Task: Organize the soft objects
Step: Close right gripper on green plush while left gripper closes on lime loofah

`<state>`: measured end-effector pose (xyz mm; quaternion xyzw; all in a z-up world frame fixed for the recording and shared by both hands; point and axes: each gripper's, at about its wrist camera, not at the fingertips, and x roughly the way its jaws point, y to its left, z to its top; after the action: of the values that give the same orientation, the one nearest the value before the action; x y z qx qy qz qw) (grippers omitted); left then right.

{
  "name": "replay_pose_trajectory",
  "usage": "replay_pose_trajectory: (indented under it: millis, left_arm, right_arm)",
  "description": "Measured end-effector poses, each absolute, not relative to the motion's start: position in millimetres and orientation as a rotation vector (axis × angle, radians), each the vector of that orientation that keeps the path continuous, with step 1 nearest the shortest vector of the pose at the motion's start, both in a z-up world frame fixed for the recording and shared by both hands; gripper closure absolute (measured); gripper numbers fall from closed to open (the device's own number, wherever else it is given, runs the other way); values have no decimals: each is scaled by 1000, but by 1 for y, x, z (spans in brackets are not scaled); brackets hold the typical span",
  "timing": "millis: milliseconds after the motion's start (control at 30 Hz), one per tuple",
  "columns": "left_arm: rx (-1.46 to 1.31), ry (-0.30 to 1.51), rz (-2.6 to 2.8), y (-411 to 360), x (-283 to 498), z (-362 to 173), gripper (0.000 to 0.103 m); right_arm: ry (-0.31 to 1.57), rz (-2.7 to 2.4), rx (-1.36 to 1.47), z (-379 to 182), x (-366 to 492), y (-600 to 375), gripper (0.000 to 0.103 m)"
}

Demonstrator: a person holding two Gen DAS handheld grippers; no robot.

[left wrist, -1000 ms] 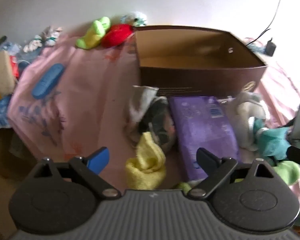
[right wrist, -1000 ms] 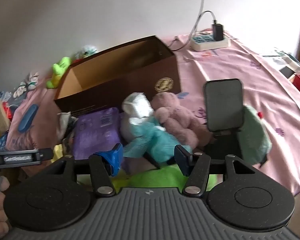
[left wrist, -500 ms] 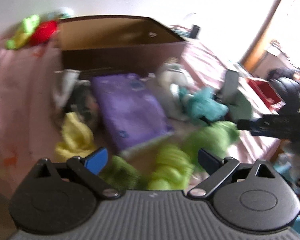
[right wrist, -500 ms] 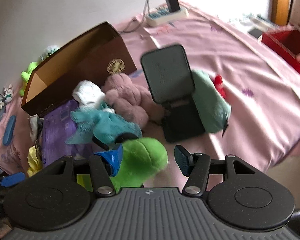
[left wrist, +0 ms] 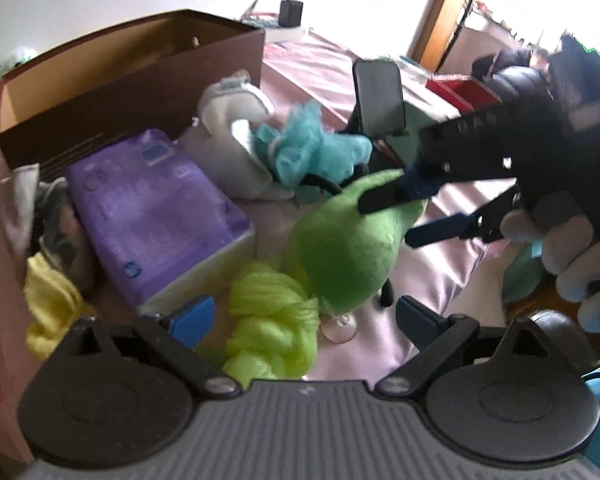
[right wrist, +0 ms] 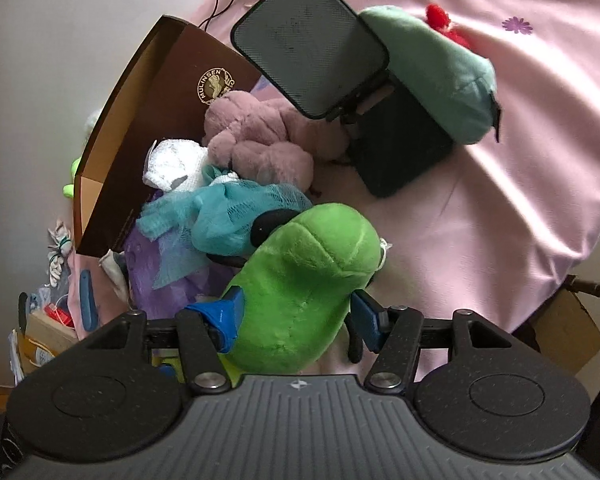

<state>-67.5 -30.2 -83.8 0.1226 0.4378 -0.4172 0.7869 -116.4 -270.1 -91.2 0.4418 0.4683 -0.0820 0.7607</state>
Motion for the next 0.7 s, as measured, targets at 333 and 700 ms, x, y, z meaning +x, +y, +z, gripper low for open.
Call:
replay_pose_trajectory:
  millis: [333,700]
  left_arm:
    - [310,1003,-855,-44,-58,-113,10]
    - [336,1013,-826,-44,-52,-124,52]
  right_arm:
    - [1013,-255,892,-95,-97,-259,53]
    - [993,-222,1020,-117,-94,-271,55]
